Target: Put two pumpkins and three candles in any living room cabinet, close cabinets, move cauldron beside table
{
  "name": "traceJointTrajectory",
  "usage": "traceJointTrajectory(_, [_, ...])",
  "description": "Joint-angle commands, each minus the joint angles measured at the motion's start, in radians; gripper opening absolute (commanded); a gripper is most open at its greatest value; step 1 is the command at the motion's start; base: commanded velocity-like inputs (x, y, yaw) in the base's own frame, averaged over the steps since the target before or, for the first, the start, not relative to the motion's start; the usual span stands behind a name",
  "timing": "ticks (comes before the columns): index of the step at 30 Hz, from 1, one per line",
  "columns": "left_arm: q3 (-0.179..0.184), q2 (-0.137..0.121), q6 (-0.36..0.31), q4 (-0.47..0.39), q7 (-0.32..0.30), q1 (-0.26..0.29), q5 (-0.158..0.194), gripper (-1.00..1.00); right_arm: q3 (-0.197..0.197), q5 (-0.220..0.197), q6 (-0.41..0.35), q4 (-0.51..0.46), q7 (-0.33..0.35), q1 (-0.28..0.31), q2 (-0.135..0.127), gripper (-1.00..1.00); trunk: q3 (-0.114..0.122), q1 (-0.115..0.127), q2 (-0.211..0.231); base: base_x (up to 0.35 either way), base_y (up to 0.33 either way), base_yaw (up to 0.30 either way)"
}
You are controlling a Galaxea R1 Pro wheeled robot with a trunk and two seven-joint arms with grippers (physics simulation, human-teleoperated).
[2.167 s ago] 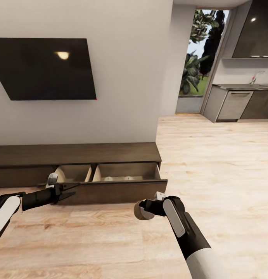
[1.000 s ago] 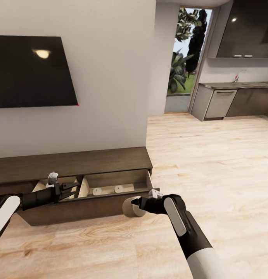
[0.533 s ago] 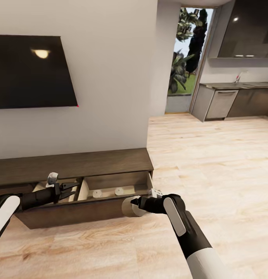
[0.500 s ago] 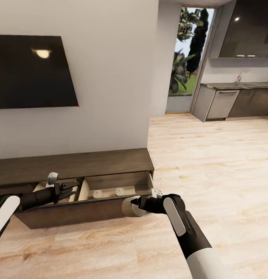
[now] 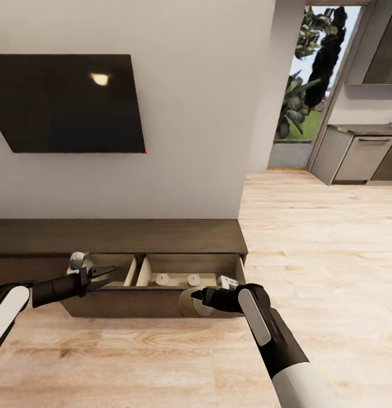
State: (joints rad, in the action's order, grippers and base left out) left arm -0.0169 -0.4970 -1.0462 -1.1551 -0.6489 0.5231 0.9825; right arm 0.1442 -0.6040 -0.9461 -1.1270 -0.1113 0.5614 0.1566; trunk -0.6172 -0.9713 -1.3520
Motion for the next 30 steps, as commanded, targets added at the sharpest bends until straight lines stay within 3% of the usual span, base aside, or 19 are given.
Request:
traceJointTrajectory(1, [0.000,0.000,0.000,0.000,0.000,0.000,0.000,1.00,0.000,-0.007,0.001,0.000,-0.001,0.000,0.000,-1.00,0.000,0.000,0.000,0.000,0.000,0.290])
traceJointTrajectory(6, [0.000,0.000,0.000,0.000,0.000,0.000,0.000,1.00,-0.001,-0.014,-0.004,-0.001,0.003,0.000,-0.003,-1.00,-0.002,0.000,0.000,0.118,0.000,0.204])
traceJointTrajectory(13, [0.000,0.000,0.000,0.000,0.000,0.000,0.000,1.00,-0.010,-0.021,-0.006,-0.069,0.024,-0.003,-0.009,-1.00,-0.002,0.000,0.000,0.307,0.000,0.015])
traceJointTrajectory(30, [0.000,0.000,0.000,0.001,0.000,0.000,-0.002,1.00,-0.028,-0.016,0.014,-0.080,0.027,-0.003,-0.014,-1.00,-0.002,0.000,0.000,0.173,0.005,0.000])
